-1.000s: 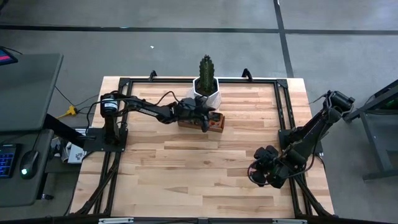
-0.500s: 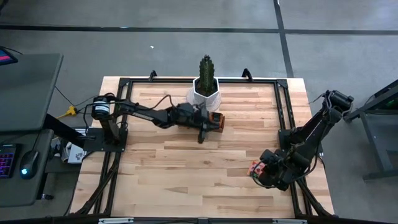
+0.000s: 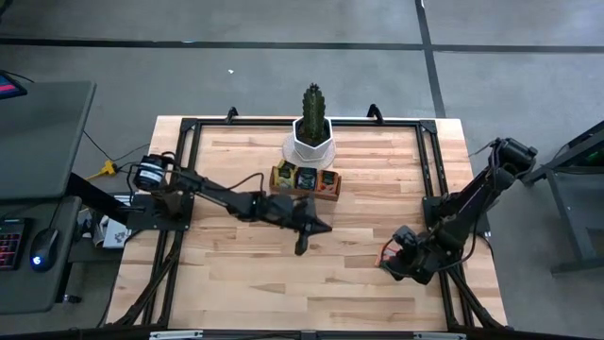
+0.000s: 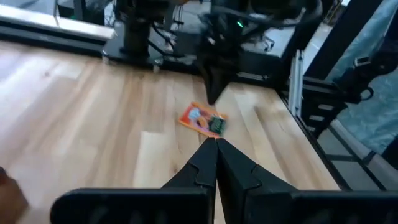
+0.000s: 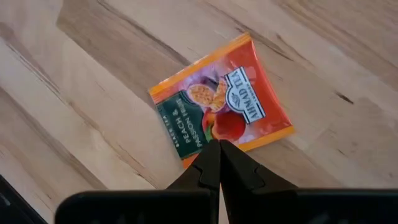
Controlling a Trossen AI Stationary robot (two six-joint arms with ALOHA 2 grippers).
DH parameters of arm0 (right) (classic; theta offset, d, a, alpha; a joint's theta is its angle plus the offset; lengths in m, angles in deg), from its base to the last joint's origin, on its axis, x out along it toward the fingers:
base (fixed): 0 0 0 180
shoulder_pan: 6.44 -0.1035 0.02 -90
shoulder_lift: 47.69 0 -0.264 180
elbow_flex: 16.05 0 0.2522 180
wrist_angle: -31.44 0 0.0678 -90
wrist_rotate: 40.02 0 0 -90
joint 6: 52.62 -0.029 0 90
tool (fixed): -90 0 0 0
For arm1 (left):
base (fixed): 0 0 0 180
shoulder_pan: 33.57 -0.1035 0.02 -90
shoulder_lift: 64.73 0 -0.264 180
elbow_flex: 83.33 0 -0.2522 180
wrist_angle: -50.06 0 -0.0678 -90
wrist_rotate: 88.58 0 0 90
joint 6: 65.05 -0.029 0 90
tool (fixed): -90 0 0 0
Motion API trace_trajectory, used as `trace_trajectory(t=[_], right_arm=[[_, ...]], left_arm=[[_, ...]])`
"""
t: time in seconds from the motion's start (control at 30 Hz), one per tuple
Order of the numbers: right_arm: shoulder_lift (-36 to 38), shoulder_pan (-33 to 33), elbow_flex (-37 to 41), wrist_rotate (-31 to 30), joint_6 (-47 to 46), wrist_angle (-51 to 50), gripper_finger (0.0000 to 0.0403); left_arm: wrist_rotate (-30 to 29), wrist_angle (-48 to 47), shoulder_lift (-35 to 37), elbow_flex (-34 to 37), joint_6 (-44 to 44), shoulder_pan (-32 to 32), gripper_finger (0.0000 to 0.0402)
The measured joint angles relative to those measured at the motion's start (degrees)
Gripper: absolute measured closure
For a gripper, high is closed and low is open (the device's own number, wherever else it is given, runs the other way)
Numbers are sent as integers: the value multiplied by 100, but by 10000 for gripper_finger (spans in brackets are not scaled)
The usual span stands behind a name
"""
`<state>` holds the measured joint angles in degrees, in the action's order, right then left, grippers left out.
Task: Pick & Place Tea
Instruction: Put the orange tea bag into the right section of the wooden organizer
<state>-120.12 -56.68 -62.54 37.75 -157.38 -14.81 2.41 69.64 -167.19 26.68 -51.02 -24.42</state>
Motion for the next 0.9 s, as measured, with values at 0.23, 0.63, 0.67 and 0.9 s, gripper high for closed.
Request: trace_trajectory(t=[0.23, 0.63, 0.67, 0.9], right_arm=[[2, 358, 163, 129, 92, 105, 403], [0, 511, 737, 521, -468, 1274, 403], [0, 545, 743, 523, -472, 1293, 403], [-412, 1176, 745, 205, -100, 2341, 403]], left_arm=[[-499, -579, 0, 0, 148, 422, 401], [-441, -1447, 2, 0, 777, 631, 401], [-411, -1561, 2, 0, 843, 631, 401], [-289, -1882, 2, 0, 1039, 636, 401]])
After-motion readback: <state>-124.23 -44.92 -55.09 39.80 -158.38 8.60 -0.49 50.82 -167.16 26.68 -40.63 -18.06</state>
